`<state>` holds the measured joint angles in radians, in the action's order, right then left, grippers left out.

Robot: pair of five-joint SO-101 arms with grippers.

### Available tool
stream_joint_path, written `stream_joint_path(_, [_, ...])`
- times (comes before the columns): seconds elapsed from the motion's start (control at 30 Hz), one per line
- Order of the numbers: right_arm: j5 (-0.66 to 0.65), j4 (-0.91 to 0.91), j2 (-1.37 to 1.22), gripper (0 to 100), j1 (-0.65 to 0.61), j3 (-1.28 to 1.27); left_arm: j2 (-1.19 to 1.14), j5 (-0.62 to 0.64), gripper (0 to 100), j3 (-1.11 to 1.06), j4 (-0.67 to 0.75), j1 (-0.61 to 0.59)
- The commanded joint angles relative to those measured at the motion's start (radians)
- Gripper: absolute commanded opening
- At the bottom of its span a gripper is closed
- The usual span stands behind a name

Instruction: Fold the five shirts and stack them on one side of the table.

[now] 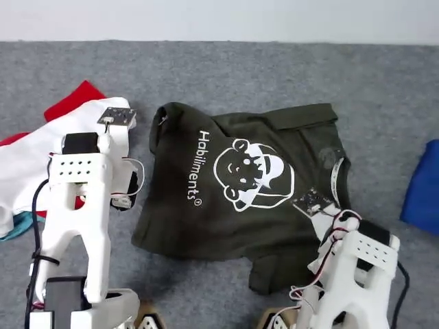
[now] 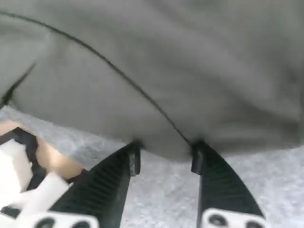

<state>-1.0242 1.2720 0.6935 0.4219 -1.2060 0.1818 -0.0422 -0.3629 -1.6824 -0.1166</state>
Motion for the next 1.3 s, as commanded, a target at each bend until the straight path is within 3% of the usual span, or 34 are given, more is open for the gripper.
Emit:
stream_joint_path(0.0, [-0.006, -0.054, -0.005, 18.6, -0.007, -0.005, 0.005, 0.005, 1, 0.004, -0.020, 0.003])
stream_joint_path(0.1, [-0.006, -0.091, -0.005, 17.0, -0.008, -0.005, 0.005, 0.005, 1, 0.004, -0.020, 0.003])
stream_joint_path(0.23, [-0.005, -0.157, -0.005, 0.8, -0.008, -0.005, 0.005, 0.005, 1, 0.004, -0.020, 0.003])
stream_joint_path(0.57, [-0.005, -0.189, 0.004, 1.0, -0.007, 0.015, 0.003, 0.006, 1, -0.059, -0.009, 0.020])
stream_joint_path(0.87, [0.055, -0.073, -0.004, 1.0, 0.001, 0.233, 0.003, 0.012, 2, -0.268, 0.133, 0.279])
stream_joint_path(1.13, [0.058, -0.041, -0.004, 1.0, -0.001, 0.310, 0.003, 0.012, 13, -0.361, 0.255, 0.247])
stream_joint_path(1.27, [0.057, -0.044, -0.004, 1.0, -0.001, 0.310, 0.003, 0.006, 14, -0.444, 0.304, 0.245])
